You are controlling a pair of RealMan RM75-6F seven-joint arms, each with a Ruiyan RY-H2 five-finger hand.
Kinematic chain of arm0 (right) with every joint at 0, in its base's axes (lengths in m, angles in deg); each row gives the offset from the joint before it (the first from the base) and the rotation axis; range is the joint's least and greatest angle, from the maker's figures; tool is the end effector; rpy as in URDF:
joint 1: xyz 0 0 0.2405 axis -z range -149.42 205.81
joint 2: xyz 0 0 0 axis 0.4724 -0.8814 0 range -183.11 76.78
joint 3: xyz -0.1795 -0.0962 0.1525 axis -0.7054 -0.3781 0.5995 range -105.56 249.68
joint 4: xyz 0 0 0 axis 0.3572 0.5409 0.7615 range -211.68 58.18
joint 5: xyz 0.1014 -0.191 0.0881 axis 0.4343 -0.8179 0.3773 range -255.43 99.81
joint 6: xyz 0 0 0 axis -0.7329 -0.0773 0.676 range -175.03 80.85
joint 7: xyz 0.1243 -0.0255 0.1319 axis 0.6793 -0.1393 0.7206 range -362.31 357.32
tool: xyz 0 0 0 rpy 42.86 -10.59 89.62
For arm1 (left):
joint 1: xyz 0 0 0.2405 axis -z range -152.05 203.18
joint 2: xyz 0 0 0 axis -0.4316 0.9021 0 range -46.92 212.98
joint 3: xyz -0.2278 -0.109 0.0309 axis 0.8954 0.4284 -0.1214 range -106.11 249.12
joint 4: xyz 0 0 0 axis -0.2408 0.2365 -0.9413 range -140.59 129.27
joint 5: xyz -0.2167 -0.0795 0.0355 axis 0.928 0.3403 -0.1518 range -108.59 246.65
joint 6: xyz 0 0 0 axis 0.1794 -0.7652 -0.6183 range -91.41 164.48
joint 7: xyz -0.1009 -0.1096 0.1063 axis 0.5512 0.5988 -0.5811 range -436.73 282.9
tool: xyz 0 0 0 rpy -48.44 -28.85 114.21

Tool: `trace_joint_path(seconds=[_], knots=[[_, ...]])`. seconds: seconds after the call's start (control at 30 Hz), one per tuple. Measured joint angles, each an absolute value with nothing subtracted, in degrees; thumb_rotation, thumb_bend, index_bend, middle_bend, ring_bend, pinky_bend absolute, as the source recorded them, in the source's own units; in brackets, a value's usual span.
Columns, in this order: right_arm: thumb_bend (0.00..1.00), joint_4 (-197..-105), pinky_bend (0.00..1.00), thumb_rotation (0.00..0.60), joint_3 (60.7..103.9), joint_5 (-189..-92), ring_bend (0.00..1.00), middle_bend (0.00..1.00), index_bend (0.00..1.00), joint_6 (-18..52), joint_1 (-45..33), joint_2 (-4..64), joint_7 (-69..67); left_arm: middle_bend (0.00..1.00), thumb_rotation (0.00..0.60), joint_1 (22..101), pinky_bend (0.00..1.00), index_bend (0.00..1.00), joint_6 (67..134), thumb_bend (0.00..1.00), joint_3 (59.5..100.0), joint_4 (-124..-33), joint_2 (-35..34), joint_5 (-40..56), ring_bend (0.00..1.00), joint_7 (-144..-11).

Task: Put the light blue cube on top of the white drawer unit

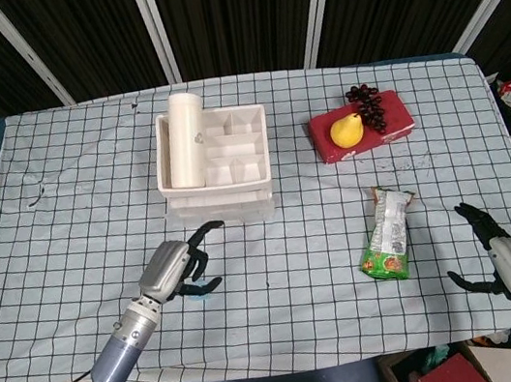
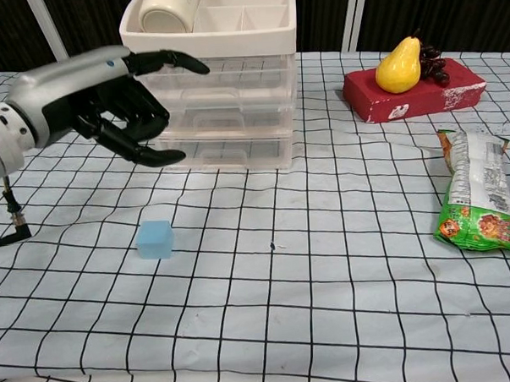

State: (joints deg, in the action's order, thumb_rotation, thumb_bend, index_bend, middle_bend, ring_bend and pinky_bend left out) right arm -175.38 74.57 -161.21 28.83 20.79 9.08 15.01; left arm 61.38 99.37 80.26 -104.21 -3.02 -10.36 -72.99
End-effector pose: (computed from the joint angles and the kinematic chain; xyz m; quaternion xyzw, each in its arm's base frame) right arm -0.3048 -0.2295 0.1100 0.5340 -0.5410 0.4443 0.4740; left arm -0.0870 0.3175 -0.0324 -0.6612 -0.4772 -0.5225 0.2492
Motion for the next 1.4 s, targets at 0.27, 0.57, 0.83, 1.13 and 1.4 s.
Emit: trace_joint_path(seconds=[0.27, 0.57, 0.83, 1.13, 1.4], knots=[[0.21, -175.39, 0.15, 0.6, 74.55, -161.27, 0.0, 0.0, 0.0, 28.88, 20.81, 9.08, 15.01, 0.9, 0.6, 59.58, 0.76, 0.19, 107.05, 0.24, 81.34, -102.58, -5.55, -11.66, 0.85, -85.02], [0.21, -175.35, 0.15, 0.6, 74.57, -161.26, 0.0, 0.0, 0.0, 28.86, 20.8, 9.08, 15.03, 0.92, 0.6, 58.92, 0.76, 0.2, 107.36, 0.24, 84.09, -105.06, -6.49, -0.22, 0.87, -96.72], [0.21, -175.35, 0.15, 0.6, 74.58, -161.27, 0.0, 0.0, 0.0, 28.94, 20.83, 9.11, 14.98, 0.94, 0.6, 59.58, 0.78, 0.22, 105.86, 0.24, 85.55, -106.05, -6.61, 5.01, 0.88, -99.0], [0.21, -175.27, 0.15, 0.6, 74.57, -161.34, 0.0, 0.0, 0.0, 28.94, 20.82, 9.1, 15.0, 0.94, 0.6, 60.22, 0.78, 0.32, 104.17, 0.24, 86.14, -108.98, -4.92, 10.43, 0.89, -101.47], [0.21, -175.24, 0.15, 0.6, 74.55, -161.5, 0.0, 0.0, 0.0, 29.19, 20.89, 9.18, 14.91, 0.94, 0.6, 59.35, 0.78, 0.33, 104.89, 0.24, 84.44, -112.8, -2.31, 8.44, 0.89, -100.77]])
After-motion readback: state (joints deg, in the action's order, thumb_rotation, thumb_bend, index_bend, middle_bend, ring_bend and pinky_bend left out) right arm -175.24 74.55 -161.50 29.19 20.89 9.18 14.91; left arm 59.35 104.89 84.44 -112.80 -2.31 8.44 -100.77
